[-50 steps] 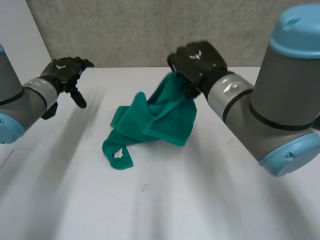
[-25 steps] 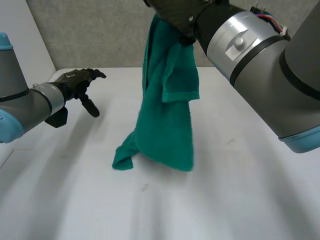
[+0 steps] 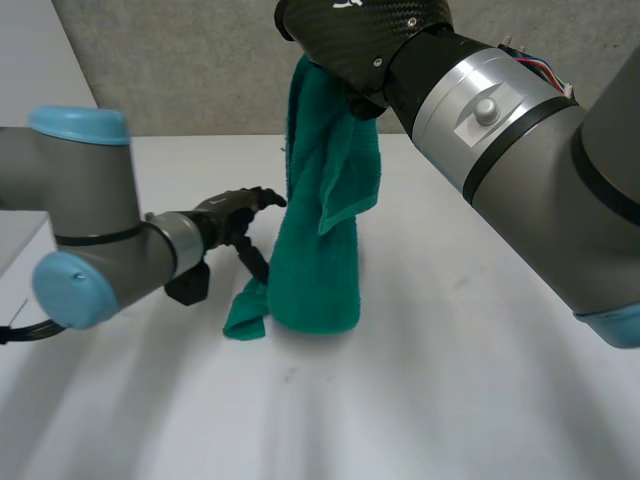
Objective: Fold the laundry.
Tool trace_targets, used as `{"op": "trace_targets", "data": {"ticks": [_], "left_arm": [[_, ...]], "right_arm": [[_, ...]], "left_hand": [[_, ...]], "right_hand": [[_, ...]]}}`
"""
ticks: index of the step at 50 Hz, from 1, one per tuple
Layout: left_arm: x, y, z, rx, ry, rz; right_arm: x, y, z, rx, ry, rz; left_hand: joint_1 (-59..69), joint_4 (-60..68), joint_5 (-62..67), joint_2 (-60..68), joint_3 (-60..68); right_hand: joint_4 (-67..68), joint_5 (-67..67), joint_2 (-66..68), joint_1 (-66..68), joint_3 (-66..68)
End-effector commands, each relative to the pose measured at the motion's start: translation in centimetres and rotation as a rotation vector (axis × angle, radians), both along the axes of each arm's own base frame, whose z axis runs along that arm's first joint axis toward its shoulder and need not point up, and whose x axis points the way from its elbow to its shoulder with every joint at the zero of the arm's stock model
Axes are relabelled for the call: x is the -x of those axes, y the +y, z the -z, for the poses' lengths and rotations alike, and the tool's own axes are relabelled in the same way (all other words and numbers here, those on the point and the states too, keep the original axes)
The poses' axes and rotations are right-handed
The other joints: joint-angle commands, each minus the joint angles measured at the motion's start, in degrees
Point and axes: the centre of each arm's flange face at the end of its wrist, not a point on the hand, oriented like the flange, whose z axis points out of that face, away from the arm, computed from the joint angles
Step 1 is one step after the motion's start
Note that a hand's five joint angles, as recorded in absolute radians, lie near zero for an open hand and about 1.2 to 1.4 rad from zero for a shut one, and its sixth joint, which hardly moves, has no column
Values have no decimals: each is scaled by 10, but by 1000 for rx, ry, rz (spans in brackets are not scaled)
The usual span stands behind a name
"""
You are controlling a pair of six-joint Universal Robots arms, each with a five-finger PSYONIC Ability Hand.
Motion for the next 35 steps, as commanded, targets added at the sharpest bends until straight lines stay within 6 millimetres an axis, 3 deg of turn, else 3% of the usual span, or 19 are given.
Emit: {"op": "trace_targets", "data": {"ticks": [1, 4, 5, 7, 10, 14, 18, 21, 22, 25, 26, 32, 35], "left_arm": [[26, 4, 14, 5, -19, -17], [31, 9, 16, -10, -19, -2], [32, 12, 16, -15, -21, 9], [30, 11, 13, -6, -19, 2], [12, -7, -6, 53, -17, -96], [-29, -34, -56, 213, -44, -269], [-43, -50, -92, 378, -95, -266], [-42, -54, -117, 481, -95, -238], [-39, -53, -133, 537, -72, -218], [-36, -52, -160, 619, -30, -207], [-37, -50, -177, 674, -2, -216], [-50, -44, -227, 847, 82, -330], [-59, -39, -236, 888, 98, -374]], "right_arm": [[6, 10, -7, -44, -35, -17], [9, 8, -5, -49, -31, -6], [10, 3, -1, -53, -24, 9], [13, -3, 4, -58, -8, 30], [22, -19, 18, -54, 43, 85], [29, -43, 43, -33, 116, 149], [28, -65, 52, 12, 105, 210], [24, -83, 48, 63, 43, 272], [21, -94, 41, 111, -18, 317], [16, -104, 26, 193, -132, 372], [13, -106, 13, 247, -213, 389], [3, -97, -17, 430, -422, 370], [0, -90, -11, 451, -425, 358]], "left_hand": [[51, 51, 35, 48, 45], [201, 200, 185, 198, 195], [426, 426, 410, 423, 420], [686, 686, 670, 683, 680], [687, 687, 671, 684, 681], [687, 687, 671, 684, 681], [687, 687, 671, 684, 681], [687, 687, 671, 684, 681], [687, 687, 671, 684, 681], [687, 687, 671, 684, 681], [687, 687, 671, 684, 681], [687, 687, 671, 684, 681], [687, 687, 671, 684, 681]], "right_hand": [[116, 144, 125, 171, 119], [116, 144, 125, 171, 119], [116, 144, 125, 171, 119], [116, 144, 125, 171, 119], [116, 144, 125, 171, 119], [116, 144, 125, 171, 119], [116, 144, 125, 171, 119], [116, 144, 125, 171, 119], [116, 144, 125, 171, 119], [116, 144, 125, 171, 119], [116, 144, 125, 171, 119], [116, 144, 125, 171, 119], [116, 144, 125, 171, 119]]}}
